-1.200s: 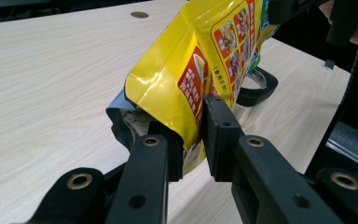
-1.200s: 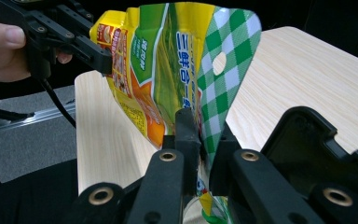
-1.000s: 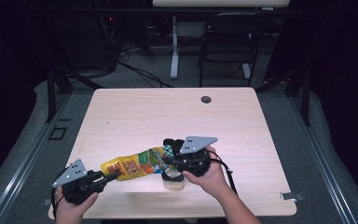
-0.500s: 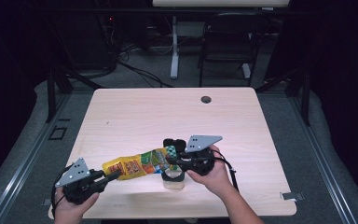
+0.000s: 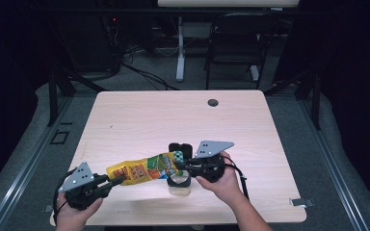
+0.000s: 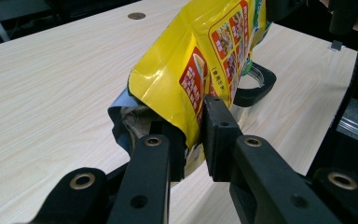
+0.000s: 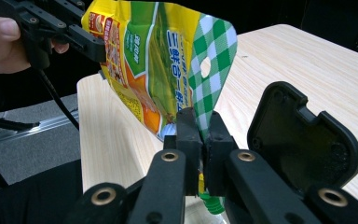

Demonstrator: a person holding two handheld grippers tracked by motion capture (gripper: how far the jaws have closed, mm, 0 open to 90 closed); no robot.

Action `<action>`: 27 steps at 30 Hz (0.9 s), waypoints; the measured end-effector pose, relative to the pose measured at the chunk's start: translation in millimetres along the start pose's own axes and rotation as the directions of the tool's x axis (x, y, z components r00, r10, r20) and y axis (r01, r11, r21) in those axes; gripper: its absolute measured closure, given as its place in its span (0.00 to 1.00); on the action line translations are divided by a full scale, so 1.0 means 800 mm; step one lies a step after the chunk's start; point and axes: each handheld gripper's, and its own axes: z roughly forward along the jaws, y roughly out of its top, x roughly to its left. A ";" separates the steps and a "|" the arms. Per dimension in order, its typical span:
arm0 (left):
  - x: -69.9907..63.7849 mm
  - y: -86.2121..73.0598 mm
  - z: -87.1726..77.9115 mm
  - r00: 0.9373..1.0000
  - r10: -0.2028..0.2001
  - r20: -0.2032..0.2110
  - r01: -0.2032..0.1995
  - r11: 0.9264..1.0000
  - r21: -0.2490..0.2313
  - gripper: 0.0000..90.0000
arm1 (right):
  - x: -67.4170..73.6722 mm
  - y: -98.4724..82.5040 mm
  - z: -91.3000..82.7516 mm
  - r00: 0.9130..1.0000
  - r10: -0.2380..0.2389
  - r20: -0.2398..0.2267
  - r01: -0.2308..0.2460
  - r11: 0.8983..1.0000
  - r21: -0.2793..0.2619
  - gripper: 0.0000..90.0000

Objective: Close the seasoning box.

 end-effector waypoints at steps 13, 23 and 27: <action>-0.001 0.008 -0.004 1.000 0.022 -0.016 -0.022 1.000 0.011 0.90 | 0.002 -0.003 0.003 1.000 0.003 0.000 -0.003 1.000 -0.002 1.00; -0.009 0.013 -0.006 0.997 0.068 -0.049 -0.067 0.998 0.021 0.90 | 0.001 -0.005 0.002 1.000 0.007 0.000 -0.007 1.000 0.000 1.00; -0.013 0.015 -0.008 0.994 0.088 -0.060 -0.087 0.996 0.025 0.90 | 0.001 -0.006 0.001 1.000 0.006 -0.006 -0.006 1.000 0.008 0.99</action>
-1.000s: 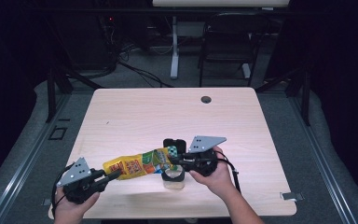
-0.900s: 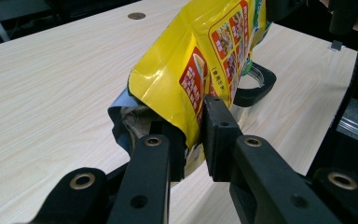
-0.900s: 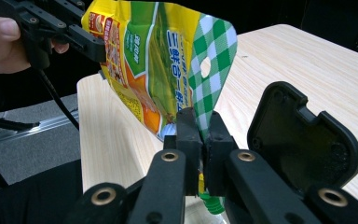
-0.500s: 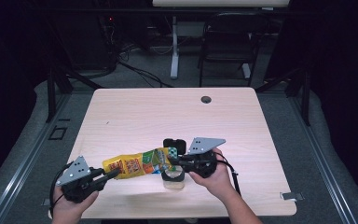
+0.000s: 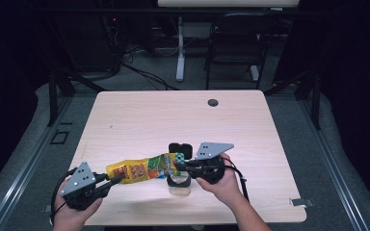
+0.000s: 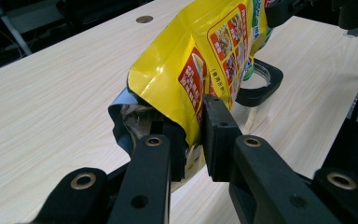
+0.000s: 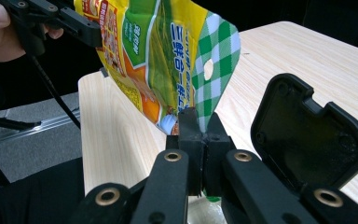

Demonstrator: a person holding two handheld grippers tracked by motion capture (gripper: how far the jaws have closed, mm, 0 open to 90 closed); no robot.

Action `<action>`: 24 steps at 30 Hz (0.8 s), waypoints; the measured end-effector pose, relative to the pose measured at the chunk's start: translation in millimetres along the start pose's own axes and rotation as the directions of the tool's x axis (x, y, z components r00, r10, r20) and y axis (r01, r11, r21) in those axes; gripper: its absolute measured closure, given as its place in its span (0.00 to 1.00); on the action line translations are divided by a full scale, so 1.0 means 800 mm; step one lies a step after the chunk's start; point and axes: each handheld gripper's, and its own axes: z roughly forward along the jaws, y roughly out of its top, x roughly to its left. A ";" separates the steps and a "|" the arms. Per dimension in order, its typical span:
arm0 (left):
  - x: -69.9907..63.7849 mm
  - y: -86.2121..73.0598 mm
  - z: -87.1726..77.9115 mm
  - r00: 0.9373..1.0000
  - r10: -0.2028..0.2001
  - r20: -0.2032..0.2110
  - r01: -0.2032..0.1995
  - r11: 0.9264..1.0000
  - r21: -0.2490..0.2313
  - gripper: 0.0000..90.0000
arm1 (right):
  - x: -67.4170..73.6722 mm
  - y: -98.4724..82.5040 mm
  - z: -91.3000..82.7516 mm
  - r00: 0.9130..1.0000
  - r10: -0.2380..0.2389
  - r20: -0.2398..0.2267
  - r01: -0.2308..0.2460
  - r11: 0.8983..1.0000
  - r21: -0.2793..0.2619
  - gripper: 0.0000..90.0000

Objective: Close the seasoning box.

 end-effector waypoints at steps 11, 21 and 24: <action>-0.017 0.000 -0.002 0.996 0.069 -0.059 -0.070 0.997 -0.024 0.90 | -0.003 -0.004 -0.002 1.000 0.001 -0.010 -0.001 1.000 0.004 0.98; -0.030 -0.007 -0.005 0.988 0.112 -0.103 -0.119 0.991 -0.057 0.90 | -0.003 -0.008 -0.003 1.000 0.008 -0.014 -0.008 1.000 0.004 0.98; -0.033 -0.008 -0.005 0.987 0.116 -0.111 -0.123 0.990 -0.061 0.90 | -0.003 -0.009 -0.003 1.000 0.008 -0.014 -0.008 1.000 0.005 0.98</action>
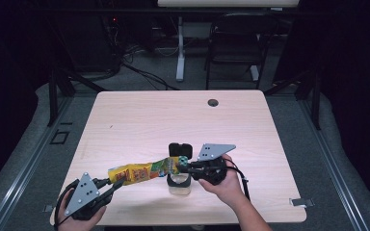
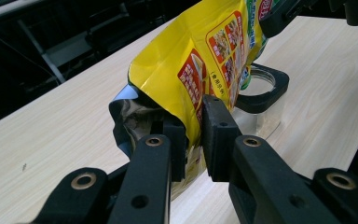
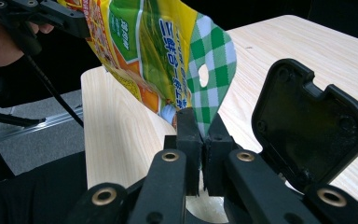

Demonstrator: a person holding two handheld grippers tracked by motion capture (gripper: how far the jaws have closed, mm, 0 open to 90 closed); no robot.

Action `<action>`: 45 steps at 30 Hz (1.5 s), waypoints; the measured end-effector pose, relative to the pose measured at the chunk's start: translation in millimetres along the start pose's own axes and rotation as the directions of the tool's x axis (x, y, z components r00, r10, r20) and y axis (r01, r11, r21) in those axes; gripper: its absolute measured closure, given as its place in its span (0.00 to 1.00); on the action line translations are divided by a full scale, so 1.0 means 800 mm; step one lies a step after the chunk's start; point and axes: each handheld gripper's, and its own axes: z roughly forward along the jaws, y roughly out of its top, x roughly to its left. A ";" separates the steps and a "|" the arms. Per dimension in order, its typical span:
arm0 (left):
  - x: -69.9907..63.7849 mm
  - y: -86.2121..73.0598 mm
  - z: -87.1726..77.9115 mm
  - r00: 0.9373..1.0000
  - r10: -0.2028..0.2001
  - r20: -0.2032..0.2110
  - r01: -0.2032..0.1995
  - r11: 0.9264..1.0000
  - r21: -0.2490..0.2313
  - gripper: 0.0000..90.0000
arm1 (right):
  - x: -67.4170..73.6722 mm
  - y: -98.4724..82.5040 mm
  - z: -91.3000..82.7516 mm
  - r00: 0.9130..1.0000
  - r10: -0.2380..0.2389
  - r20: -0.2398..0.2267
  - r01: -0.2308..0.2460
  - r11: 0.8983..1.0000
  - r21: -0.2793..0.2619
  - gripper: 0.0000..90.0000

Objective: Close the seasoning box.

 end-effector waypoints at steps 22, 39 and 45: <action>-0.006 0.004 -0.001 0.999 0.029 -0.018 -0.029 1.000 -0.004 0.90 | -0.001 -0.004 0.000 1.000 0.006 0.001 -0.006 1.000 0.000 0.97; -0.010 0.005 -0.001 0.999 0.037 -0.024 -0.037 0.999 -0.020 0.90 | -0.003 -0.007 -0.003 1.000 0.007 -0.001 -0.007 1.000 -0.004 0.95; -0.013 0.006 -0.002 0.998 0.055 -0.028 -0.056 0.998 -0.026 0.90 | -0.005 -0.008 -0.004 1.000 0.013 -0.001 -0.013 1.000 -0.006 0.93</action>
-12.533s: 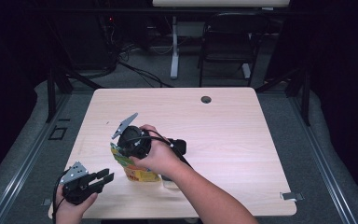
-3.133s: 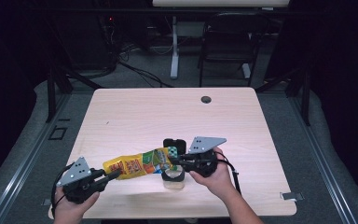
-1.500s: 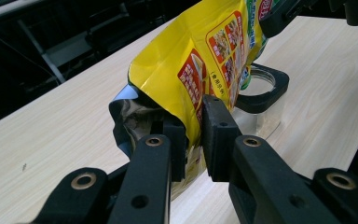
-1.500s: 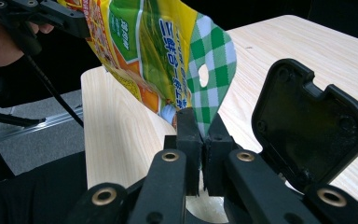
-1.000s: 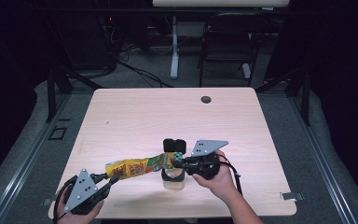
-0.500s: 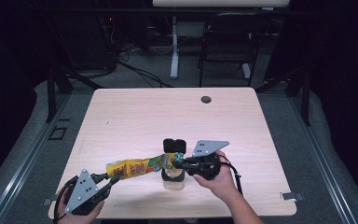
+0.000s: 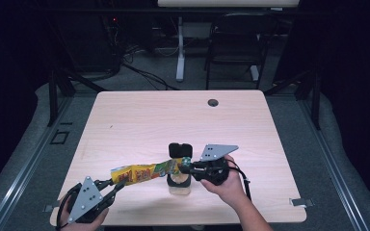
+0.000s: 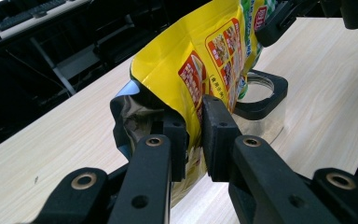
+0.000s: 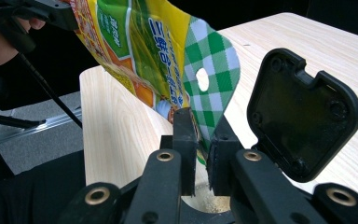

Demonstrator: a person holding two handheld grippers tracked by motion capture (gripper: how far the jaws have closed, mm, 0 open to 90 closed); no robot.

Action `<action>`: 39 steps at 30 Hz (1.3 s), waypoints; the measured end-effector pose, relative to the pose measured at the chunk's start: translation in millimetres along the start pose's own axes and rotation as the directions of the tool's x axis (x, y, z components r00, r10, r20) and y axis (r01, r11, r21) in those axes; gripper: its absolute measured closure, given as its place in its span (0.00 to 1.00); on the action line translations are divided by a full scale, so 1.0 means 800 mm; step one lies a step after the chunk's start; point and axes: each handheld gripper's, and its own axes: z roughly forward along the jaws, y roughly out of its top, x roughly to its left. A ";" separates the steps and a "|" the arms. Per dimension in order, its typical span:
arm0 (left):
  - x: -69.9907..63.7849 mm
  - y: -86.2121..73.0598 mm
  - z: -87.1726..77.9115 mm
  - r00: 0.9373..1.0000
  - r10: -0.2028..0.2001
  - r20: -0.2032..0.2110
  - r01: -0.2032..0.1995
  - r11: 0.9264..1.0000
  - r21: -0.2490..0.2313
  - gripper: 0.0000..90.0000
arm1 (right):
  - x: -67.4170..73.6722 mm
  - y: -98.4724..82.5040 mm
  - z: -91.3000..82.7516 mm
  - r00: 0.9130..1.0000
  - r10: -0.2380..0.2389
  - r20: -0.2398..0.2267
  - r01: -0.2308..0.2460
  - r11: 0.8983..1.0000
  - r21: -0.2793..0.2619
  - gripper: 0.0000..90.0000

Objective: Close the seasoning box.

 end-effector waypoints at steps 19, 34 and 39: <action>-0.008 0.004 -0.001 0.999 0.036 -0.020 -0.037 0.999 -0.012 0.90 | -0.002 -0.001 -0.003 1.000 -0.010 0.002 0.010 1.000 0.013 0.92; -0.007 0.011 -0.003 0.999 0.039 -0.018 -0.039 0.999 -0.021 0.90 | -0.001 0.000 -0.007 1.000 -0.008 -0.020 0.008 1.000 0.017 0.95; -0.007 0.013 -0.005 0.999 0.040 -0.017 -0.041 0.999 -0.026 0.90 | -0.001 0.000 -0.009 0.999 -0.007 -0.035 0.008 1.000 0.016 0.96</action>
